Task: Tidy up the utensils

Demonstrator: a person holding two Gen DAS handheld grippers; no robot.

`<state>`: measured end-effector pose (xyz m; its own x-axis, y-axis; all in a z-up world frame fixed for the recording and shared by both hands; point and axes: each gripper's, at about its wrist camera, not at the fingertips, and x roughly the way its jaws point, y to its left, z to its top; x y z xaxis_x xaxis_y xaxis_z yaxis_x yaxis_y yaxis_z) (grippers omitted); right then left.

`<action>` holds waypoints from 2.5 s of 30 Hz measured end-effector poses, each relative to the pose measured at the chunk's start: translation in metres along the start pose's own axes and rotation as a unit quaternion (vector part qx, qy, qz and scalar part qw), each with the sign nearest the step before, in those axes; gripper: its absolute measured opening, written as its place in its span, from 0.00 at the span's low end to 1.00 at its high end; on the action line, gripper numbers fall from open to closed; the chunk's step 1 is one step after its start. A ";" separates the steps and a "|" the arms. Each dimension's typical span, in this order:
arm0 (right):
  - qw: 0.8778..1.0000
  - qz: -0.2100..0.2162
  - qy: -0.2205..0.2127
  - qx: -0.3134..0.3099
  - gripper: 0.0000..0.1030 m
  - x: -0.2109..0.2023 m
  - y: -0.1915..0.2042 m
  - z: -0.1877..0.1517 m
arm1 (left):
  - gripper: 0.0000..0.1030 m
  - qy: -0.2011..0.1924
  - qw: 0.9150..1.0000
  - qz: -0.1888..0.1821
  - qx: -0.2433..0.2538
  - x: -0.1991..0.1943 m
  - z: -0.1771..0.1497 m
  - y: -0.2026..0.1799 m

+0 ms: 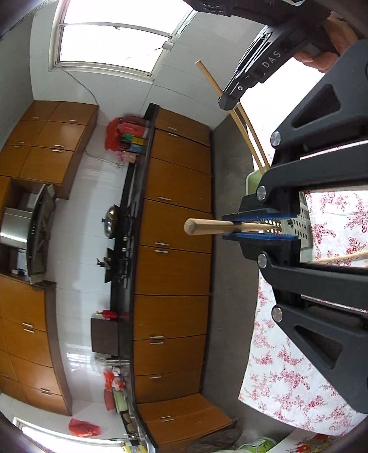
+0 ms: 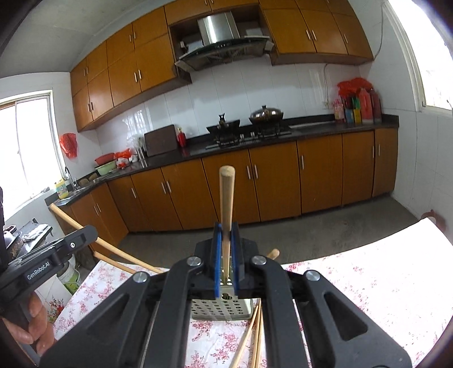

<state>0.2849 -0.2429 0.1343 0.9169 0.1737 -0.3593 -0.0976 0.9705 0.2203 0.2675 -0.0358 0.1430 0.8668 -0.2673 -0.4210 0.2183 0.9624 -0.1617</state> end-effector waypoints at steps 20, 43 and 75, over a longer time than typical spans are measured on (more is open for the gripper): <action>0.999 -0.018 -0.022 0.033 0.21 -0.047 -0.021 -0.024 | 0.08 -0.013 1.000 -0.005 -0.018 -0.011 0.001 0.001; 0.997 -0.034 0.056 0.031 0.32 -0.049 -0.046 -0.091 | 0.33 -0.045 0.998 0.020 -0.031 -0.059 0.000 0.031; 0.958 -0.145 0.246 0.034 0.07 0.051 -0.081 -0.210 | 0.33 0.199 0.978 0.036 -0.055 0.034 -0.196 0.080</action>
<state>0.2582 -0.2772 -0.0921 0.6066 -0.0286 -0.7945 0.1745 0.9798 0.0980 0.2268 0.0227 -0.0591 0.6308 -0.2185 -0.7446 0.0950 0.9741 -0.2053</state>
